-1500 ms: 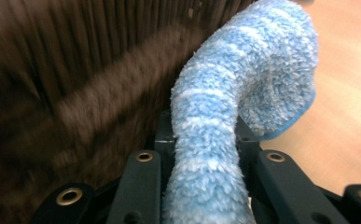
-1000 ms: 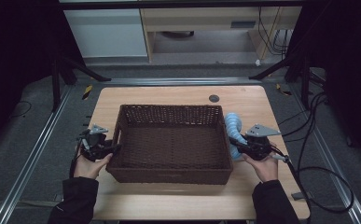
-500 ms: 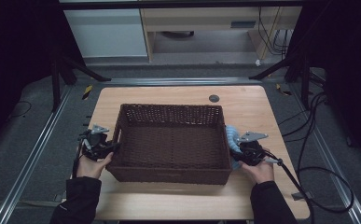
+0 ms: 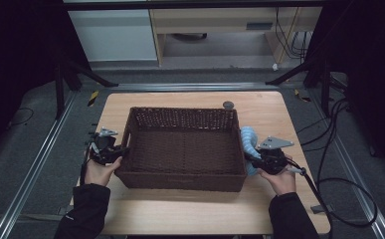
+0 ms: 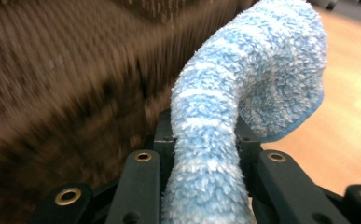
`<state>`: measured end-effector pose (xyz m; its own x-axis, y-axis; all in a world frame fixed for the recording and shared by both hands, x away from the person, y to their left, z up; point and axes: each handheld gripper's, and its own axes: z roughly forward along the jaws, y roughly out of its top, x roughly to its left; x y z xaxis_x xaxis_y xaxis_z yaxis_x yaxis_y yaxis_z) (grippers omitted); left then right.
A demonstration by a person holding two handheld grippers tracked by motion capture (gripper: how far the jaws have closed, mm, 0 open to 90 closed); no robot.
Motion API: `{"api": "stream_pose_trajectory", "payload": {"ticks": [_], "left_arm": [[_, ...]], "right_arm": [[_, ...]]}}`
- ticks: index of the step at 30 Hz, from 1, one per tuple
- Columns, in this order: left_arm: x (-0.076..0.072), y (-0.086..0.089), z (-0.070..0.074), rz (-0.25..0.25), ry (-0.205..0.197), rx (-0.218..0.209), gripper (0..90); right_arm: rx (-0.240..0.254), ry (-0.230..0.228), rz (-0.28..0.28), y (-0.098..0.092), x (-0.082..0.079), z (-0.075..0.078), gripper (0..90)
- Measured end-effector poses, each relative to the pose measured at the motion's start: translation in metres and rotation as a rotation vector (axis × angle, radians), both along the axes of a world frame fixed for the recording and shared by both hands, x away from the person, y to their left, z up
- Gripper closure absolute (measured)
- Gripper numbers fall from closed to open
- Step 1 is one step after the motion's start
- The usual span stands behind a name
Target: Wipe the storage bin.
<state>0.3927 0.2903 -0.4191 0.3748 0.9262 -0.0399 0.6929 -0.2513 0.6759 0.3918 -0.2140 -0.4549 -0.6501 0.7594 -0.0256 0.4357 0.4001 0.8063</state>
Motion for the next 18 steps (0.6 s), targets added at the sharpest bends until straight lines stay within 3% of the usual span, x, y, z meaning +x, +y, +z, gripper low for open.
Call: {"api": "stream_pose_trajectory", "payload": {"ticks": [4,8,10,13,15,18], "left_arm": [[0.000,0.000,0.000,0.003,0.007,-0.003,71.7],[0.001,0.000,0.000,0.003,0.008,-0.004,71.7],[0.002,0.000,0.000,0.004,0.009,-0.008,71.7],[0.003,0.000,0.000,0.005,0.008,-0.008,71.7],[0.004,0.000,0.000,0.004,0.009,-0.008,71.7],[0.004,0.000,0.000,0.003,0.008,-0.007,71.7]], "right_arm": [[-0.077,0.087,0.008,0.004,0.002,-0.023,70.5],[-0.045,0.099,0.004,0.002,0.000,-0.023,70.5],[-0.035,0.076,0.007,0.001,-0.002,-0.016,70.5],[0.026,-0.006,0.008,-0.005,-0.010,0.006,70.5],[0.030,-0.058,0.020,-0.007,-0.016,0.019,70.5],[0.044,-0.060,0.030,-0.008,-0.020,0.022,70.5]]}}
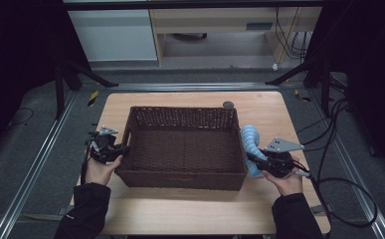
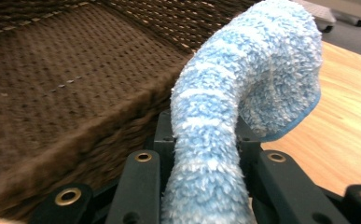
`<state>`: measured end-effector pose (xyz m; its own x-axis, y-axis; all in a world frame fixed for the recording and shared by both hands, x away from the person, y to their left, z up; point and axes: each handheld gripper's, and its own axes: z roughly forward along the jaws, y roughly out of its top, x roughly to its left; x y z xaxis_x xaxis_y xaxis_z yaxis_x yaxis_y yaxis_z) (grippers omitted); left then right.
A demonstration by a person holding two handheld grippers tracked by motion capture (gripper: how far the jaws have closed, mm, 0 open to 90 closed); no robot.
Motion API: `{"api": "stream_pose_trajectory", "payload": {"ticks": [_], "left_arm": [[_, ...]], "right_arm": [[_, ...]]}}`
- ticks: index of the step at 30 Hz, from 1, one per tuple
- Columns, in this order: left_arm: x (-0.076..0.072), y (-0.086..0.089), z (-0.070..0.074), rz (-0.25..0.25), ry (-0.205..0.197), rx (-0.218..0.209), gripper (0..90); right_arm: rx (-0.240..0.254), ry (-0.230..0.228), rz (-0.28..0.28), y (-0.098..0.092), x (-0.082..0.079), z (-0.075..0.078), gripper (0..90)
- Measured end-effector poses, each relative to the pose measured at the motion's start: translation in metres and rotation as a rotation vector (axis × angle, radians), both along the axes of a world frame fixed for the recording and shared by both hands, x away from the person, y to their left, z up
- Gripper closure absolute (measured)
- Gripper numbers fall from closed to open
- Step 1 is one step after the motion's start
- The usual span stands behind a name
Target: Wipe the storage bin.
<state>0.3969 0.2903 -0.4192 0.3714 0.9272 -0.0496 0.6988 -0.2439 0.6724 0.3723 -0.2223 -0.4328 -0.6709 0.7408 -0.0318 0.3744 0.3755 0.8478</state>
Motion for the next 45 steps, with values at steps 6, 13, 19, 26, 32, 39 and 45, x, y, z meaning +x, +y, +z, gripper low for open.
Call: {"api": "stream_pose_trajectory", "payload": {"ticks": [6,13,19,26,32,39,45], "left_arm": [[0.000,0.000,0.000,0.000,-0.001,0.005,71.7],[0.001,0.000,0.000,0.002,0.001,0.003,71.8],[0.004,-0.001,0.000,0.010,0.001,0.004,71.8],[0.007,-0.001,0.000,0.009,0.002,0.010,71.8],[0.008,-0.002,0.000,0.009,0.000,0.011,71.8],[0.008,-0.002,0.000,0.011,0.001,0.010,71.8],[0.008,-0.002,0.000,0.009,0.000,0.010,71.8]], "right_arm": [[-0.069,0.088,0.001,0.007,-0.002,-0.026,70.5],[-0.090,0.165,0.005,0.007,-0.007,-0.043,70.5],[-0.026,0.049,-0.006,0.001,-0.013,-0.015,70.5],[-0.049,0.039,0.013,0.002,-0.022,-0.008,70.5],[-0.096,0.128,0.022,0.005,-0.024,-0.032,70.5],[-0.071,0.075,0.019,0.003,-0.034,-0.018,70.5],[-0.033,-0.007,0.022,0.003,-0.047,0.003,70.5]]}}
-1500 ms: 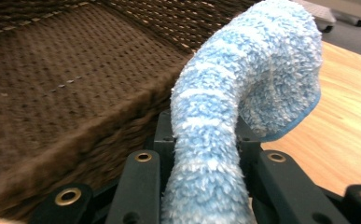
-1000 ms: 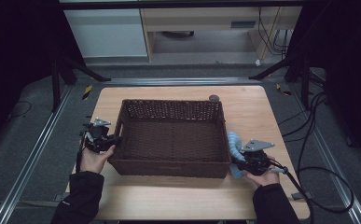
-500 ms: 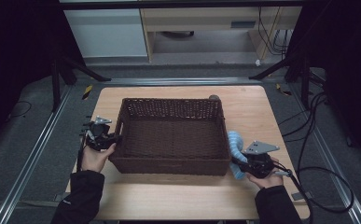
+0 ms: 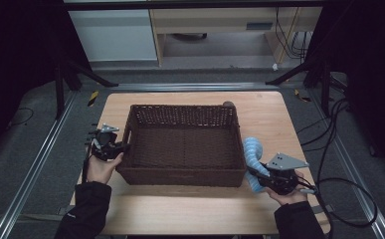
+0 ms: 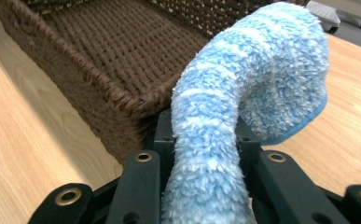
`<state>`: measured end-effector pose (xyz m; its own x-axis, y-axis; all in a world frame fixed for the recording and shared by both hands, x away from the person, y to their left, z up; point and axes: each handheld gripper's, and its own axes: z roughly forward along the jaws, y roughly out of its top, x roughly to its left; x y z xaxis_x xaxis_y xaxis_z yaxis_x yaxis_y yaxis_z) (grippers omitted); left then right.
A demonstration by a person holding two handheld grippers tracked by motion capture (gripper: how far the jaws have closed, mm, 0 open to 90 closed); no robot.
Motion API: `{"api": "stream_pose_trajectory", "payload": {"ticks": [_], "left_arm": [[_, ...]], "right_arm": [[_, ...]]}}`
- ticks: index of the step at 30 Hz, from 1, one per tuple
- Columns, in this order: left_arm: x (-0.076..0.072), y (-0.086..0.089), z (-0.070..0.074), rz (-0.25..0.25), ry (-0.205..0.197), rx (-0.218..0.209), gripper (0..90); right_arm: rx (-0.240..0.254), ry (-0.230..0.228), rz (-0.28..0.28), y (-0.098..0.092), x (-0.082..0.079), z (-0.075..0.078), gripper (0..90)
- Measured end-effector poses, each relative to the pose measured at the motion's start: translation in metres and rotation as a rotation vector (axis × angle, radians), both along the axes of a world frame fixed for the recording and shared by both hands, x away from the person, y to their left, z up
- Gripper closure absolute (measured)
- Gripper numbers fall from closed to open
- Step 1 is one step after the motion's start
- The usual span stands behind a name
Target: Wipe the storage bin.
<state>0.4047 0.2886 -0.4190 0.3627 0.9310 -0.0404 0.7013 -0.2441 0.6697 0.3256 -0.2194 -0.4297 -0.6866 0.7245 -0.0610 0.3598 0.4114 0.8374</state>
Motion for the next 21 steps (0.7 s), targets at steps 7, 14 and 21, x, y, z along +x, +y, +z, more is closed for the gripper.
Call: {"api": "stream_pose_trajectory", "payload": {"ticks": [7,14,21], "left_arm": [[0.000,0.000,0.000,-0.001,0.000,0.002,71.8],[0.000,0.000,0.000,0.001,0.002,0.000,71.9],[0.000,0.000,0.000,-0.005,-0.005,0.008,71.9]], "right_arm": [[-0.036,0.081,0.008,0.002,0.000,-0.020,70.6],[-0.042,0.096,0.003,0.003,-0.002,-0.018,70.6],[-0.003,0.013,-0.008,0.000,-0.016,0.010,70.6]]}}
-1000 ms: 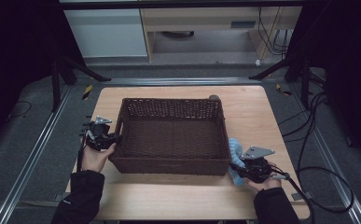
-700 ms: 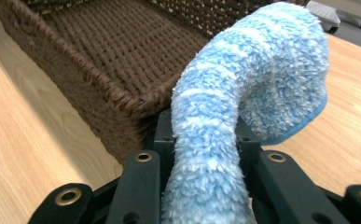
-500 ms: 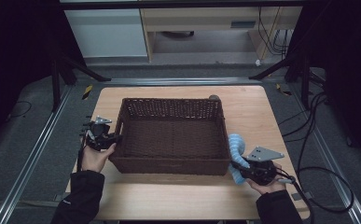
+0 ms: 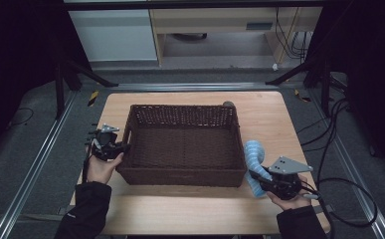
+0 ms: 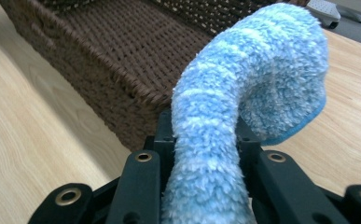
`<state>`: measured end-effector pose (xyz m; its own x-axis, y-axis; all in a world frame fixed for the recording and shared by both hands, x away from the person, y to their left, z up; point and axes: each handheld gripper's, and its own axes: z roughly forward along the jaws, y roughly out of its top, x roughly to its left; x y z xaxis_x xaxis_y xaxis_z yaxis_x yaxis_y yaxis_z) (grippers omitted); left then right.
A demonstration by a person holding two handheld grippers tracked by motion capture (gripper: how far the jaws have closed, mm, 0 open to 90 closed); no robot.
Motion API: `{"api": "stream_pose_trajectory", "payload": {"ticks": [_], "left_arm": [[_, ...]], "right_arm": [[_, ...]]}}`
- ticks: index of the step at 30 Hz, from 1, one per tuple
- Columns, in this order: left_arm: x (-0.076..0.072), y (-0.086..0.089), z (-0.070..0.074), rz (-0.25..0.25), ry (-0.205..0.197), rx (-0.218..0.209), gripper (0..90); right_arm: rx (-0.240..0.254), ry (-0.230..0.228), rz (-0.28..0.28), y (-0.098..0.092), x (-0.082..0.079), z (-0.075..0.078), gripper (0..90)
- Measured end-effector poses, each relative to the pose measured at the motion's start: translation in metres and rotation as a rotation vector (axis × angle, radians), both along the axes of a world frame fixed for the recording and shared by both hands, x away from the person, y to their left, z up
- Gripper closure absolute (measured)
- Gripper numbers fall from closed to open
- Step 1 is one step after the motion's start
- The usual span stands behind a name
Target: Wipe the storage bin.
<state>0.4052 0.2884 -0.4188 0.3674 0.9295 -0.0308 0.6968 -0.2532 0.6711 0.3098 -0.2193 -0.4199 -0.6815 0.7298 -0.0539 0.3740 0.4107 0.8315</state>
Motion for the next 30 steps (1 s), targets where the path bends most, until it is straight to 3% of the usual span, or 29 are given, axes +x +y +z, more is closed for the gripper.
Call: {"api": "stream_pose_trajectory", "payload": {"ticks": [5,11,15,21,23,27,28,29,30], "left_arm": [[-0.001,-0.001,0.000,0.003,0.008,0.000,71.9],[-0.001,-0.001,0.000,0.003,0.008,0.001,71.9],[-0.001,-0.001,0.000,0.003,0.008,0.001,71.8],[-0.001,0.000,0.000,0.002,0.008,-0.001,71.8],[-0.001,0.000,0.000,0.002,0.009,-0.001,71.8],[-0.001,0.000,0.000,0.002,0.009,-0.001,71.8],[-0.001,0.000,0.000,0.002,0.009,-0.001,71.8],[0.000,0.000,0.000,0.002,0.010,-0.002,71.8],[0.000,0.000,0.000,0.002,0.009,-0.002,71.7]], "right_arm": [[-0.030,0.051,-0.007,0.005,-0.001,-0.016,70.6],[-0.131,0.142,-0.007,0.013,0.002,-0.042,70.6],[-0.127,0.175,-0.021,0.013,0.005,-0.049,70.4],[-0.087,0.150,-0.084,0.000,0.007,-0.040,69.1],[-0.076,0.106,-0.173,-0.015,0.010,-0.036,69.1],[-0.053,0.092,-0.265,-0.033,0.018,-0.036,69.0],[-0.053,0.092,-0.265,-0.033,0.018,-0.036,69.0],[-0.043,0.091,-0.317,-0.043,0.024,-0.040,69.0],[-0.051,0.090,-0.331,-0.045,0.025,-0.042,69.0]]}}
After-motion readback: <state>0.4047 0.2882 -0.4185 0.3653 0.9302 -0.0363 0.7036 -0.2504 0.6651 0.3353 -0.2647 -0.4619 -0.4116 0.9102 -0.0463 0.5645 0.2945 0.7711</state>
